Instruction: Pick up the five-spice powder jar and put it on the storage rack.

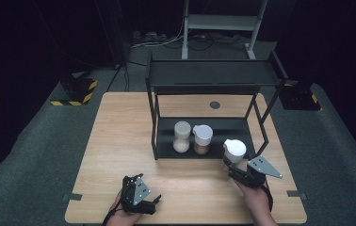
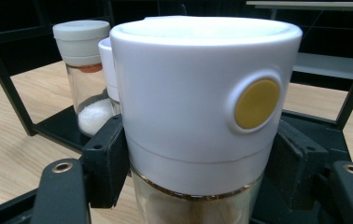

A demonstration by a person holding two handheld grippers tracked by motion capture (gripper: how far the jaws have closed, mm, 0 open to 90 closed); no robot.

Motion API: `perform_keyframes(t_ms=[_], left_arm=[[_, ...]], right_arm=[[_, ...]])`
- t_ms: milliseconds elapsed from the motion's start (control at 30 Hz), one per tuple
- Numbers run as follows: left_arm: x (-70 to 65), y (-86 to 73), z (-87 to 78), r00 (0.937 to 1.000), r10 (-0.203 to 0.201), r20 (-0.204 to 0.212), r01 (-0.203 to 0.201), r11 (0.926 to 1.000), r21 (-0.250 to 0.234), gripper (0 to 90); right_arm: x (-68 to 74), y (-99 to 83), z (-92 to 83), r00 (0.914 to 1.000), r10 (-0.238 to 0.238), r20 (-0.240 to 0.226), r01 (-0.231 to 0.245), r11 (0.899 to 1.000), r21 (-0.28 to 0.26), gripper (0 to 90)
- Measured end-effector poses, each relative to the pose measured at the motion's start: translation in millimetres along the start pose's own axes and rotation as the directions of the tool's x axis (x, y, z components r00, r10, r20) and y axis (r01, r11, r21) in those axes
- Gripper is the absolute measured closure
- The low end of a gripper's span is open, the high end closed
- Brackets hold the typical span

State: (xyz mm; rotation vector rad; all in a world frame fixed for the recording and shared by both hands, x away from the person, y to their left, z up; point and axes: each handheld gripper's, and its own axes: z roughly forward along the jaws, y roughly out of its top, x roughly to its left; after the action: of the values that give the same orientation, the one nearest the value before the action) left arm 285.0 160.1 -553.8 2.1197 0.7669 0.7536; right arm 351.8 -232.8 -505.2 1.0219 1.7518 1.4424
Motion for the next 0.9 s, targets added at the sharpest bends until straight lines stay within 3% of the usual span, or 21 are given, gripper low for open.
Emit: perform_keyframes(t_ms=[900], left_arm=[[0.7, -0.3, -0.5, 1.0, -0.005, 0.008, 0.005, 1.0, -0.005, 1.3]], right_arm=[[-3.1, 18.8, 23.9, 0.9994, -0.005, 0.034, 0.005, 1.0, -0.006, 30.3]])
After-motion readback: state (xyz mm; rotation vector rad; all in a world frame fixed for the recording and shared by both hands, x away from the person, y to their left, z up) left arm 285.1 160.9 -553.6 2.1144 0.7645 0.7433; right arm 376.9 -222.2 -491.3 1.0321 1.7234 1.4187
